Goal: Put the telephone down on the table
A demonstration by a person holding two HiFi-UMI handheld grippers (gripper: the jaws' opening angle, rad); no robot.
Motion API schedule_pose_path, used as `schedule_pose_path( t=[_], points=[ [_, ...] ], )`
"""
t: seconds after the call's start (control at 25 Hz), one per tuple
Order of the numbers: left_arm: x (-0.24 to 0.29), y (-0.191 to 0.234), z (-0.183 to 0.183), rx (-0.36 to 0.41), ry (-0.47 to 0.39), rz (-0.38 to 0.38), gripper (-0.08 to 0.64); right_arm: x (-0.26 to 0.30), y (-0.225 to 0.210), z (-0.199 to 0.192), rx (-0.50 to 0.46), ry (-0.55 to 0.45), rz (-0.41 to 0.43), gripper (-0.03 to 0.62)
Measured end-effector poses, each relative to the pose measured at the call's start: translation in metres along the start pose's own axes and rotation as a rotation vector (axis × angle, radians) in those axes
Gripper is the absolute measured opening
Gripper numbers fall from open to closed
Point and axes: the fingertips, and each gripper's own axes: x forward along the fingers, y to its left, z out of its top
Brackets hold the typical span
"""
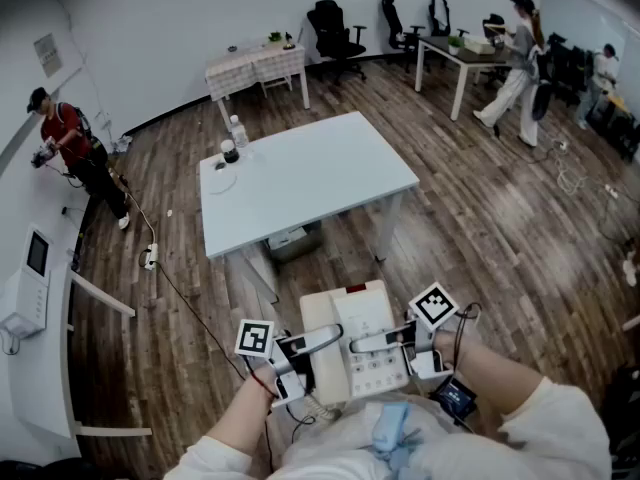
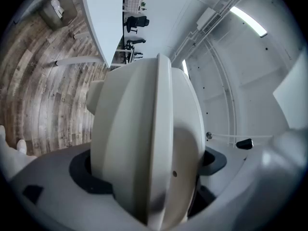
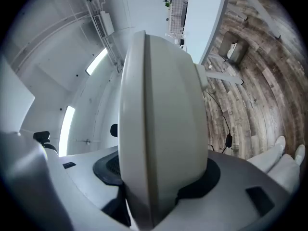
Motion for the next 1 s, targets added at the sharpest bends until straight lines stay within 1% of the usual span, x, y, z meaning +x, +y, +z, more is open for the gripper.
schedule_pose_path(
  t=[0.12, 0.2, 0.36, 0.48, 0.68, 1.0],
  points=[
    [-0.003, -0.016, 0.032, 0.075, -0.018, -0.013, 0.472, 0.01, 0.009, 0.035, -0.072, 0.033, 0.001, 0.279],
    [-0.003, -0.021, 0.043, 0.1, -0.029, -0.02, 0.472, 0.015, 0.016, 0.047, -0.105, 0.052, 0.01, 0.279],
    [-0.003, -0.019, 0.043, 0.091, -0.023, -0.015, 0.472, 0.016, 0.021, 0.045, -0.1, 0.048, 0.026, 0.279],
    [-0.002, -0.02, 0.044, 0.104, -0.013, -0.021, 0.472, 0.015, 0.023, 0.047, -0.098, 0.037, 0.034, 0.279],
    [0.001, -0.023, 0.045, 0.106, -0.016, -0.034, 0.472, 0.013, 0.027, 0.05, -0.096, 0.037, 0.041, 0.281],
    [0.0, -0.029, 0.049, 0.113, -0.014, -0.058, 0.472, 0.018, 0.034, 0.053, -0.116, 0.045, 0.032, 0.281]
  ],
)
